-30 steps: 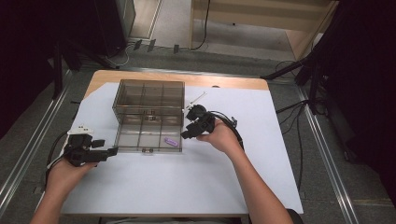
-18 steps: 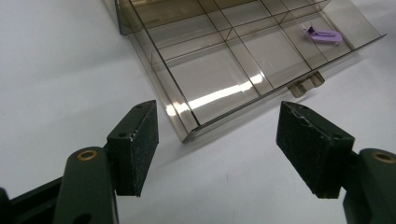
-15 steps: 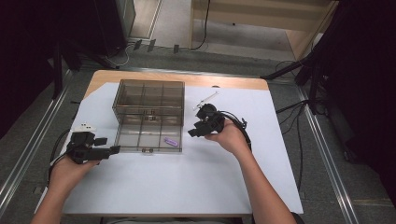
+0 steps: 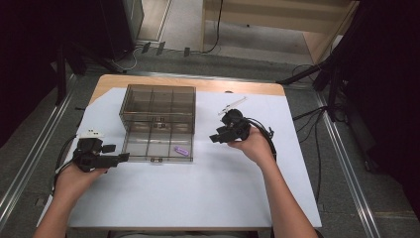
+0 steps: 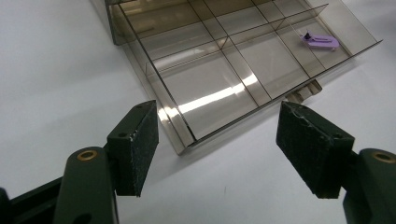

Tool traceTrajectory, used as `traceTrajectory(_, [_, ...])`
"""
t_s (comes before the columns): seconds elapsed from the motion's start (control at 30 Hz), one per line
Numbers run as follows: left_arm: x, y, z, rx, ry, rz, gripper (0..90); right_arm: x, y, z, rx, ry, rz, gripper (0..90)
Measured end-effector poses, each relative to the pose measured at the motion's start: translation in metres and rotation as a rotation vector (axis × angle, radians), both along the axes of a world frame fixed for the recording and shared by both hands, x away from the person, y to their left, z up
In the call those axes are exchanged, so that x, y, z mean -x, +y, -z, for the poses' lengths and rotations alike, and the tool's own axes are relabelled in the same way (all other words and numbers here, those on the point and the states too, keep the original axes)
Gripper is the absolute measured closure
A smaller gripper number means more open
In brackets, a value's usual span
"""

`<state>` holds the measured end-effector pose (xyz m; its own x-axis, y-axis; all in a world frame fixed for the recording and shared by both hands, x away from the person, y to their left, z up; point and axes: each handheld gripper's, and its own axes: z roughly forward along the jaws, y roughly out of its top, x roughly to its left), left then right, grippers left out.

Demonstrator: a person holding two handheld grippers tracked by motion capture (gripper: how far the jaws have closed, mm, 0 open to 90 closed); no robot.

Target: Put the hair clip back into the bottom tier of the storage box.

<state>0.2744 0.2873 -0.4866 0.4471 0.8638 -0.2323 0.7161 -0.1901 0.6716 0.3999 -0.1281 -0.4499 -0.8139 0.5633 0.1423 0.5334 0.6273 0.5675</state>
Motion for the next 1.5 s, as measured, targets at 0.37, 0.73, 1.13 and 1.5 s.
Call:
traceTrajectory(0.37, [-0.003, -0.002, -0.001, 0.005, 0.002, 0.004, 31.0, -0.005, -0.027, 0.002, -0.011, -0.014, 0.067, 54.7])
traceTrajectory(0.73, [-0.006, -0.003, -0.001, 0.014, -0.003, 0.012, 30.9, -0.008, -0.046, 0.006, -0.012, -0.026, 0.117, 54.2])
traceTrajectory(1.13, [-0.006, -0.003, -0.001, 0.011, -0.009, 0.005, 31.0, -0.010, -0.052, 0.009, -0.015, -0.037, 0.122, 53.5])
traceTrajectory(1.5, [-0.006, -0.002, -0.001, 0.011, -0.007, 0.008, 30.9, -0.009, -0.050, 0.011, -0.008, -0.036, 0.113, 53.5])
